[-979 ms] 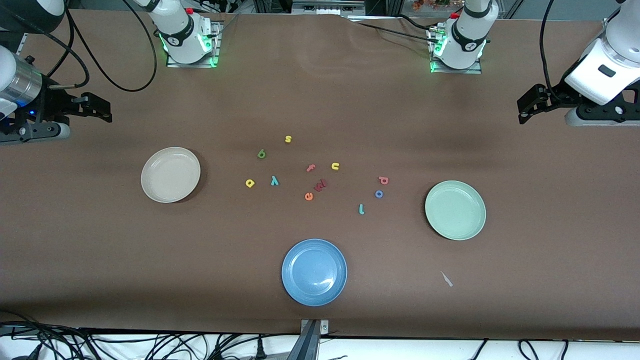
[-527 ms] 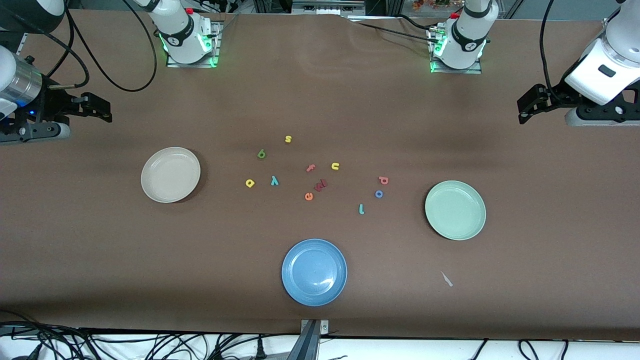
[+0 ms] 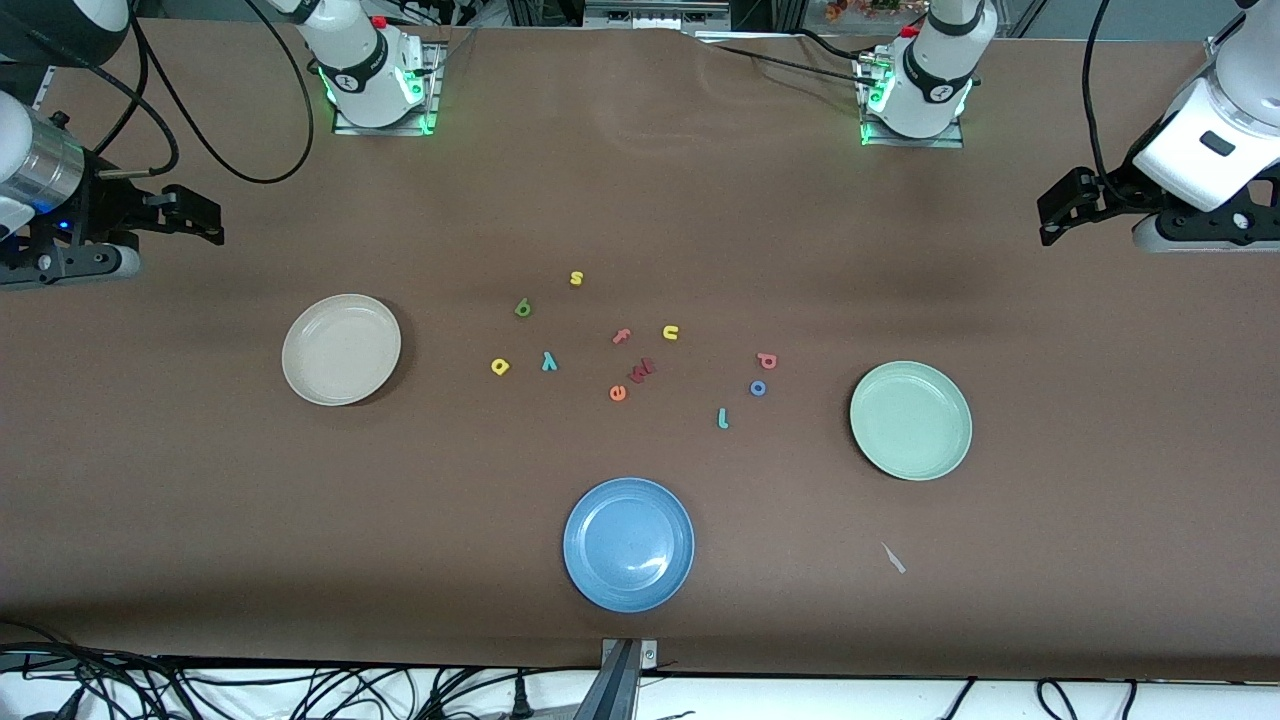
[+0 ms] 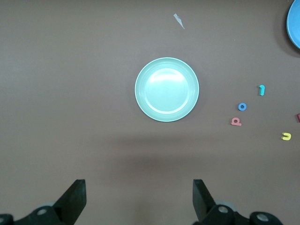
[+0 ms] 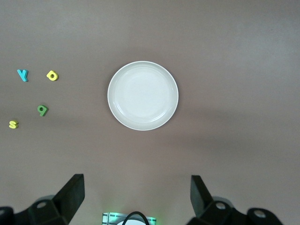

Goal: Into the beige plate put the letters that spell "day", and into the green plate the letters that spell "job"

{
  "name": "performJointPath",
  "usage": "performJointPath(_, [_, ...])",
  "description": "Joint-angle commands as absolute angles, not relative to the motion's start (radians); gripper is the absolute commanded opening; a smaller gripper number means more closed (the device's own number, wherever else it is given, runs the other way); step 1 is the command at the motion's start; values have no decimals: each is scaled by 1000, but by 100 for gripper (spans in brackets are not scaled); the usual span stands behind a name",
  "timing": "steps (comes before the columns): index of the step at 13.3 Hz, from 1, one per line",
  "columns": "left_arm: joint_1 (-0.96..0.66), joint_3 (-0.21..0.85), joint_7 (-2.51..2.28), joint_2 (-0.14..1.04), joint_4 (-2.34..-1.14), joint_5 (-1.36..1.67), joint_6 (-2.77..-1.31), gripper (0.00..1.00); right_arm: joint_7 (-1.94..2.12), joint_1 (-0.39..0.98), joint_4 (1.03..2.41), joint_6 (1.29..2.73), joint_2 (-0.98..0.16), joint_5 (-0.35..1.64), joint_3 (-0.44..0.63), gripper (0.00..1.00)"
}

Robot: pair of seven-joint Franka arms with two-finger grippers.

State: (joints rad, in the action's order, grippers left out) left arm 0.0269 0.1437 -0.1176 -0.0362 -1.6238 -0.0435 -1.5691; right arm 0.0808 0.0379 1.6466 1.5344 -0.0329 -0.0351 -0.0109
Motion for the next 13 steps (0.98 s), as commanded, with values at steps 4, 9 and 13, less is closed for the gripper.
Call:
performJointPath(4, [32,146,-97,-38,-1605,-61,-1546,100,71,41,1634,1534,-38,-44,-9,100])
performJointPath(9, [32,147,-97,-37,-1605,-61,-1546,100,71,41,1634,1534,-38,-43,-9,100])
performJointPath(13, [23,149,-101,-37,-1605,-63,-1548,100,71,41,1634,1534,-38,-43,-11,100])
